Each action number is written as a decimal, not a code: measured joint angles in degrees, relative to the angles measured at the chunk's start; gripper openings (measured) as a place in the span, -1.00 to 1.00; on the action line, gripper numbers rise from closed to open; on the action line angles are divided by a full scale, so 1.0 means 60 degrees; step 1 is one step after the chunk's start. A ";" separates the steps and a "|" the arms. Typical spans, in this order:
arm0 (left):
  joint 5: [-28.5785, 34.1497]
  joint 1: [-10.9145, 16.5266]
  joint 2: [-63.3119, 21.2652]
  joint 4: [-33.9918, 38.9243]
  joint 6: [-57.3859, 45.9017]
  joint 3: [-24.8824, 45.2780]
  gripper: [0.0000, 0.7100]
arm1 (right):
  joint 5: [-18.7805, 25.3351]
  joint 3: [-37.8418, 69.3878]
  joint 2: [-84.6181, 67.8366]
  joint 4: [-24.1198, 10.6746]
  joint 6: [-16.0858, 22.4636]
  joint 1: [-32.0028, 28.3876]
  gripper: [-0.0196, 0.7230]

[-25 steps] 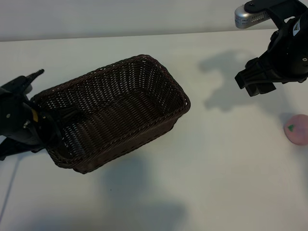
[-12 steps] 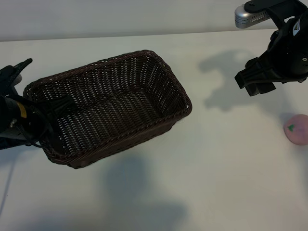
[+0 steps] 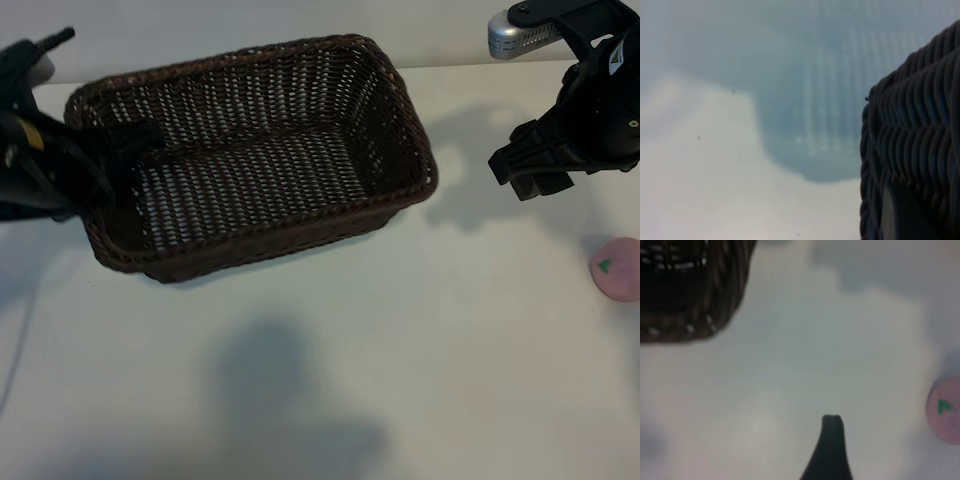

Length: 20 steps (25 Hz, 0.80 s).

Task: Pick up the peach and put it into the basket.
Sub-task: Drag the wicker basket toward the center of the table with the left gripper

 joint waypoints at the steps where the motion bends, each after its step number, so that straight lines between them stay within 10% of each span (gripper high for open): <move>1: 0.0187 0.0117 0.0145 -0.0208 0.0501 -0.0238 -0.56 | 0.0000 0.0000 0.0000 0.0000 0.0000 0.0000 0.66; 20: 0.1006 0.0446 0.3892 -0.2696 0.4305 -0.3720 -0.56 | 0.0021 0.0000 0.0000 0.0000 0.0000 0.0000 0.66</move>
